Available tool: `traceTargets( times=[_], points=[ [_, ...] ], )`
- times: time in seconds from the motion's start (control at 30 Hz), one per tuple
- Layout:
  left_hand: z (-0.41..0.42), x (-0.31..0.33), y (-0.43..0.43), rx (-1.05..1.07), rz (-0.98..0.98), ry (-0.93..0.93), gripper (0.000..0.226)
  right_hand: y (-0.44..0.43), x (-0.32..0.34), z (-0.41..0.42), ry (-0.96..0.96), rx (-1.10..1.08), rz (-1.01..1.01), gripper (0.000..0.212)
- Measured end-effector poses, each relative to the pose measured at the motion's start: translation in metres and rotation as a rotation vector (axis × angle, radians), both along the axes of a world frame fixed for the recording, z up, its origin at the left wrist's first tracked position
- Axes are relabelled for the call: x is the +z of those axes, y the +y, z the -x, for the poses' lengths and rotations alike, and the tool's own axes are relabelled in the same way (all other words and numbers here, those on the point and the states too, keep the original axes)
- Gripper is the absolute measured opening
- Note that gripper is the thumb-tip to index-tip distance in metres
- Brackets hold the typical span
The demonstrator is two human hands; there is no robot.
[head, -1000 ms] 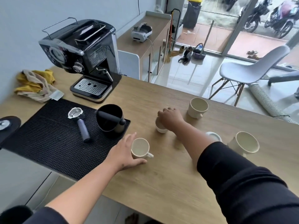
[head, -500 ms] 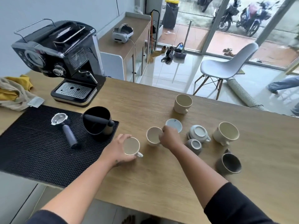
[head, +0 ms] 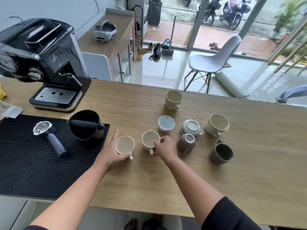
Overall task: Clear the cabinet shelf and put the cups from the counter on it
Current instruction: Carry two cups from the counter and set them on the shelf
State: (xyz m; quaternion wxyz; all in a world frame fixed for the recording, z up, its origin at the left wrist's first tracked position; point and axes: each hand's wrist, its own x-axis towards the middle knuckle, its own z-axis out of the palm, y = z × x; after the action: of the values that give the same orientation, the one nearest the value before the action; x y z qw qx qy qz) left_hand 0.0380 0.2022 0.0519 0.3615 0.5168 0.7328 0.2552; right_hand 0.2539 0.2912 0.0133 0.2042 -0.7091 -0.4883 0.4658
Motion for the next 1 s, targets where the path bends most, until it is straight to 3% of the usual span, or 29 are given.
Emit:
traceTargets(
  times=[0.07,0.17,0.3,0.43,0.5,0.8,1.0],
  points=[
    [-0.010,-0.005,-0.008,0.283,-0.037,-0.192,0.115,-0.011,0.025,0.005,0.092,-0.019,-0.004,0.027],
    [-0.027,-0.005,-0.017,0.586,0.034,-0.299,0.084,-0.019,0.040,0.007,0.178,-0.067,0.016,0.026],
    [-0.043,-0.009,-0.021,0.734,0.189,-0.621,0.075,-0.023,0.037,0.006,0.261,-0.132,0.051,0.028],
    [-0.063,-0.008,-0.018,0.793,0.292,-0.836,0.034,-0.029,0.039,0.008,0.338,-0.185,0.064,0.027],
    [-0.070,-0.005,-0.017,0.792,0.314,-0.869,0.024,-0.035,0.041,0.009,0.350,-0.195,0.070,0.024],
    [-0.084,0.001,-0.013,0.810,0.302,-1.064,0.012,-0.046,0.039,0.018,0.440,-0.262,0.086,0.020],
    [-0.091,0.001,-0.003,0.988,0.281,-1.114,0.037,-0.042,0.040,0.018,0.440,-0.241,0.127,0.021]
  ],
)
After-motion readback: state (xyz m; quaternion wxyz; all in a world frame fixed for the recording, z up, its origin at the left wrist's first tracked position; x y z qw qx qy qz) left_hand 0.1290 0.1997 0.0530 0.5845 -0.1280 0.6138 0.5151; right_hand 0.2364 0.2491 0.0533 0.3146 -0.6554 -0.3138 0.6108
